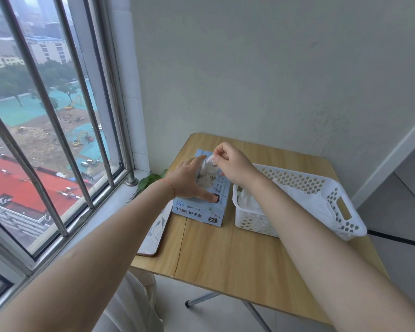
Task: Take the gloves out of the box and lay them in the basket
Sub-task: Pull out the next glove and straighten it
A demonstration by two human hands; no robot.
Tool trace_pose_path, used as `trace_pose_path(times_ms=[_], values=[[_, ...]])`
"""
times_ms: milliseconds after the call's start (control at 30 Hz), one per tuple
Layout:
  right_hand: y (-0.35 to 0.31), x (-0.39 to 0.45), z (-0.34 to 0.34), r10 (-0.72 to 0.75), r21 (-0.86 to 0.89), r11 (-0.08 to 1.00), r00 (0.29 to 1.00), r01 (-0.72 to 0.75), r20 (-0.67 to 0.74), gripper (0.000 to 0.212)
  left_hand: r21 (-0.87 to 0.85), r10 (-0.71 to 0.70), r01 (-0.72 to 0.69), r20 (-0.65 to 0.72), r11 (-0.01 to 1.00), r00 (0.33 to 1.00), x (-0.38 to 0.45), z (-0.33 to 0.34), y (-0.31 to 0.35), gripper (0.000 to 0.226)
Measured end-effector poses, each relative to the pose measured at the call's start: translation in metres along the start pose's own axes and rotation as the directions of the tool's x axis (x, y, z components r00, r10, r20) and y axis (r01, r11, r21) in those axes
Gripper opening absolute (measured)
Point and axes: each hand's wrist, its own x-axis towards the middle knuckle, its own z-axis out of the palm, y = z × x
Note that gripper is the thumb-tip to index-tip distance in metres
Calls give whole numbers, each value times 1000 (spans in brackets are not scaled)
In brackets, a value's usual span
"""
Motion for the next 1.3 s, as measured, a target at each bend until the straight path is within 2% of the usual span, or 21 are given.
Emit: trace_pose_path(times_ms=[167,433,633,700,833,933,967,1033,1167,1300], values=[[-1,4,6,24,-64,998,999,-22,29,12,2,-50,50,27,999,998,0,2,-6,132],[6,5,1,68,-86,994,998,-69,-13,14,43,-94,93,33,995,995,1,2,-6,136],[5,9,-2,75,-172,981,993,-90,-94,11,39,-92,89,78,995,993,-1,1,-3,137],[3,9,-3,63,-244,967,996,-75,-58,10,39,-89,86,84,996,992,-2,0,-1,137],[-2,7,7,94,-549,836,981,15,169,25,60,-89,84,83,995,993,-4,-1,3,134],[-4,12,20,68,-753,650,979,104,194,20,65,-102,97,85,993,991,-6,-1,3,133],[-6,14,21,53,-772,625,981,114,188,14,68,-112,106,87,992,990,-6,-1,2,134],[-11,17,19,31,-756,646,986,107,166,3,77,-122,116,84,990,989,-6,-1,1,134],[-13,19,14,-39,-731,676,995,92,89,20,66,-129,124,80,990,988,-5,1,-2,139],[-7,25,-3,-161,-711,703,978,17,-135,27,40,-124,121,81,992,989,-4,0,-5,148]])
